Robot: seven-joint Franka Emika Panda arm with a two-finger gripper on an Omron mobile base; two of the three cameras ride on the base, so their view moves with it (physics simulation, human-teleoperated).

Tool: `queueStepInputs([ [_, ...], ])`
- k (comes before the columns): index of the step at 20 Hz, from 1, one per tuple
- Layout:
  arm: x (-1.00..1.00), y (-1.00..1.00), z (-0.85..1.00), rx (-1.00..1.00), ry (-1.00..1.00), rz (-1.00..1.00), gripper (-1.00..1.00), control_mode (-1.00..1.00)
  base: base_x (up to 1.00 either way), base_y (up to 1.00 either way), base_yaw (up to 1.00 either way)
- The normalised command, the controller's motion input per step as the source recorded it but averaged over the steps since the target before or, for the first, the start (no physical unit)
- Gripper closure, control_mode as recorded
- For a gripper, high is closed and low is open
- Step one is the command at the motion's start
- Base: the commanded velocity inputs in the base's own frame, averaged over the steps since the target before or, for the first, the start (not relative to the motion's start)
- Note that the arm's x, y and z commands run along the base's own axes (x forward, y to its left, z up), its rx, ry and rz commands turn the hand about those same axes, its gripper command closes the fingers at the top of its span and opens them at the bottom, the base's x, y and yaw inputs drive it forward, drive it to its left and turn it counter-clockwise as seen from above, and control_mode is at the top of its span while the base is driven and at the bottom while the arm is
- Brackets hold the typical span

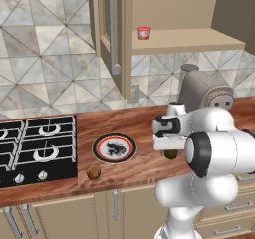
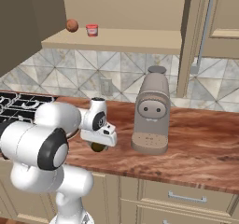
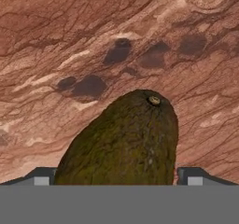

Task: Pick the avocado and bread from the counter and place them on the plate. Then pick the jam from the cabinet and place it next to the plate. Lastly close the cabinet door.

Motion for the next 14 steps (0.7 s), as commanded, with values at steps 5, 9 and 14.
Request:
queueStepInputs([
  [5,-0.06,0.00,-0.09,0.00,0.02,0.00,1.00,-1.00,0.00,0.00,0.00],
  [9,-0.20,0.06,0.42,0.00,-0.18,0.01,1.00,-1.00,0.00,0.00,0.00],
  [14,-0.03,0.45,0.58,0.00,-0.10,0.08,1.00,-1.00,0.00,0.00,0.00],
])
